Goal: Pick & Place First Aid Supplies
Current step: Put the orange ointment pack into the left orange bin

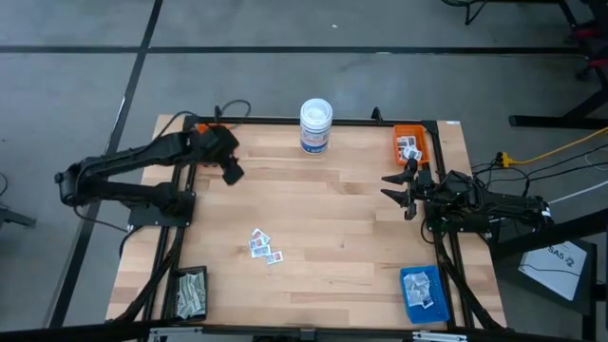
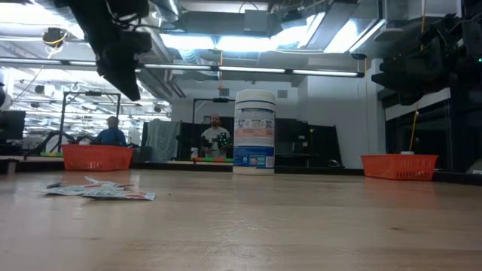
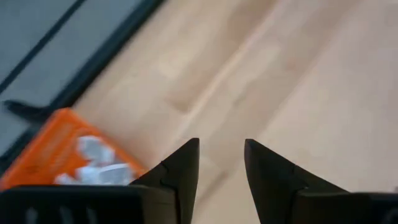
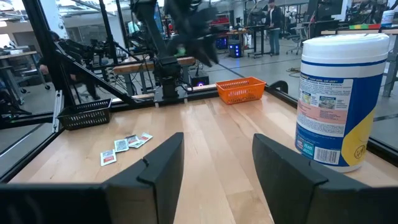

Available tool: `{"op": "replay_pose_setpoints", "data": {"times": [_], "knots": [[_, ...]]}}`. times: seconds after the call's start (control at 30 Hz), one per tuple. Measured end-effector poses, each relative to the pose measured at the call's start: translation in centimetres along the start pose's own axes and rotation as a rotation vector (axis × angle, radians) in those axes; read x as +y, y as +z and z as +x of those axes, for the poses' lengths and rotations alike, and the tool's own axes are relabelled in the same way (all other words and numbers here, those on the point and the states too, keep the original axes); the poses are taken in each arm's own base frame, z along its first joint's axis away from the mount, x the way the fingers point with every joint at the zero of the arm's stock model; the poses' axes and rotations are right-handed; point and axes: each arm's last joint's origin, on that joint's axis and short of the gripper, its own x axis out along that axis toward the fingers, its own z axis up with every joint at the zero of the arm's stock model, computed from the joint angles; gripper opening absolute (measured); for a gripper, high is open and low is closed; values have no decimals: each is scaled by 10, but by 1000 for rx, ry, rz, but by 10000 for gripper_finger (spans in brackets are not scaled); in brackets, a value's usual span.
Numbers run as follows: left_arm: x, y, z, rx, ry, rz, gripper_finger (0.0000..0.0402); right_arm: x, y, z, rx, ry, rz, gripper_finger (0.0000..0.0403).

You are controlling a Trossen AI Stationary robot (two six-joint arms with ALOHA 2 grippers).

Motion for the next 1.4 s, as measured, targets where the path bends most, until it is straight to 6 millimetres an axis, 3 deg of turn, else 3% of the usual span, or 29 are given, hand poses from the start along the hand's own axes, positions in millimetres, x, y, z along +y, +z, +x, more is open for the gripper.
{"op": "replay_pose_setpoints", "data": {"times": [0.47, 0.7, 0.97, 1.23, 1.4], "knots": [[-97, -23, -27, -73, -357, 241, 118, 0, 0, 0, 0, 0, 0, 191], [-146, -40, -27, -77, -467, 374, 118, 0, 0, 0, 0, 0, 0, 191], [-191, -69, -5, 17, -455, 515, 118, 0, 0, 0, 1, 1, 0, 191], [-210, -92, 18, 150, -408, 560, 118, 0, 0, 0, 0, 0, 0, 191], [-210, -107, 15, 234, -413, 673, 118, 0, 0, 0, 0, 0, 0, 191]]}}
